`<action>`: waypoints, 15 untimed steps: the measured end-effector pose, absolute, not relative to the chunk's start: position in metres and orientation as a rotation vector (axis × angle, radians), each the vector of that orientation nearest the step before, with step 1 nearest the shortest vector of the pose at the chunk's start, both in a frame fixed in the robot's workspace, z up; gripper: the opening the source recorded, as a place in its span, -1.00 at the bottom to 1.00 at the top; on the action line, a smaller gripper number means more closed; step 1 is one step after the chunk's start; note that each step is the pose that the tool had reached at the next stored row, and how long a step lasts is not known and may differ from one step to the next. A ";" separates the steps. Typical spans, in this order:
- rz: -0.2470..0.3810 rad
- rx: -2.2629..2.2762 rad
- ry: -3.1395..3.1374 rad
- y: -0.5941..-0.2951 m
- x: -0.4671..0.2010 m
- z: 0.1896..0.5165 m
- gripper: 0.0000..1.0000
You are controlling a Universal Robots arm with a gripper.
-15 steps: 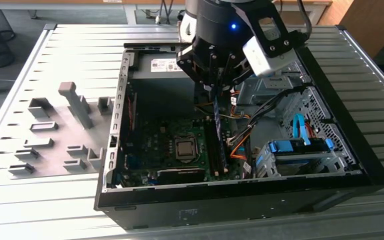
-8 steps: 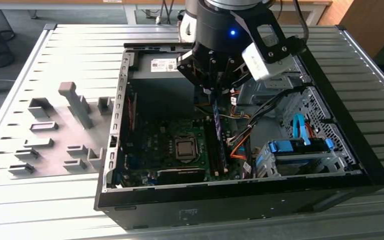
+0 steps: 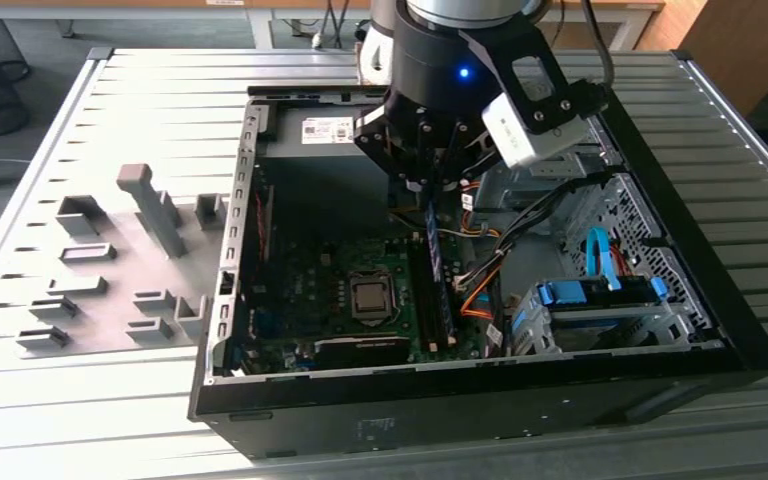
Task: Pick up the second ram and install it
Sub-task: 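Insert the second ram into the second slot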
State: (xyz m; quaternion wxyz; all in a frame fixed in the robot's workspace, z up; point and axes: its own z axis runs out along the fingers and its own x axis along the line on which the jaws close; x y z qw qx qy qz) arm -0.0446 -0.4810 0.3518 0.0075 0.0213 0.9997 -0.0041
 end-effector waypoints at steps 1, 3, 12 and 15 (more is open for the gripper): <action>-0.013 0.067 3.126 -0.481 -0.045 0.351 -0.72; -0.013 0.067 3.126 -0.481 -0.045 0.351 -0.72; -0.013 0.067 3.126 -0.481 -0.045 0.349 -0.72; -0.012 0.067 3.126 -0.481 -0.045 0.348 -0.72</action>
